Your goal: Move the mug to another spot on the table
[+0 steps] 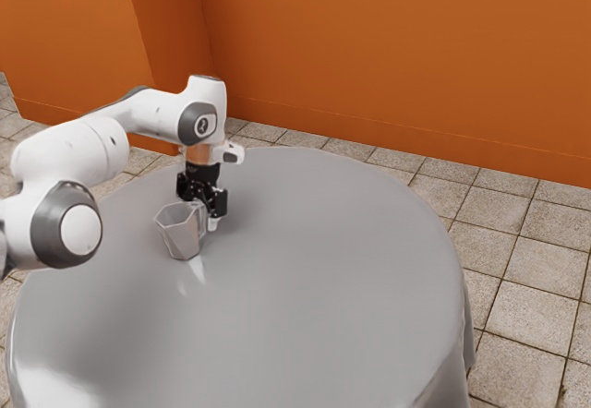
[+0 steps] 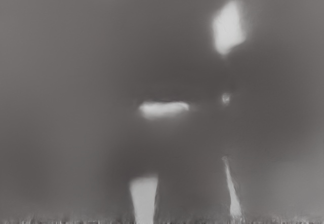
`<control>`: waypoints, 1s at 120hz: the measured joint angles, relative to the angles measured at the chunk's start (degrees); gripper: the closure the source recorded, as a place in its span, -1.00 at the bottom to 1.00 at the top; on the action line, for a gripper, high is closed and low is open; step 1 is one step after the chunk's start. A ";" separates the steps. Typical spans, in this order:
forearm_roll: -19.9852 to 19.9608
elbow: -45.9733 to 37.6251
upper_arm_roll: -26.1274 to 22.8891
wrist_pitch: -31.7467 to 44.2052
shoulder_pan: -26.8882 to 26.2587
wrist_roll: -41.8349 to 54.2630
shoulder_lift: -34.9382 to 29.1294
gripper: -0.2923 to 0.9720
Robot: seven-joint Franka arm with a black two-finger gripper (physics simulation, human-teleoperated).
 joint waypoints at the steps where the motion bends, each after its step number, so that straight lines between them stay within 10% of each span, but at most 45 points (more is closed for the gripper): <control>1: 0.05 0.16 0.00 -0.12 0.00 -0.03 0.12 -0.45; 120: 1.50 1.66 -2.11 -6.94 -0.36 -3.85 1.10 0.04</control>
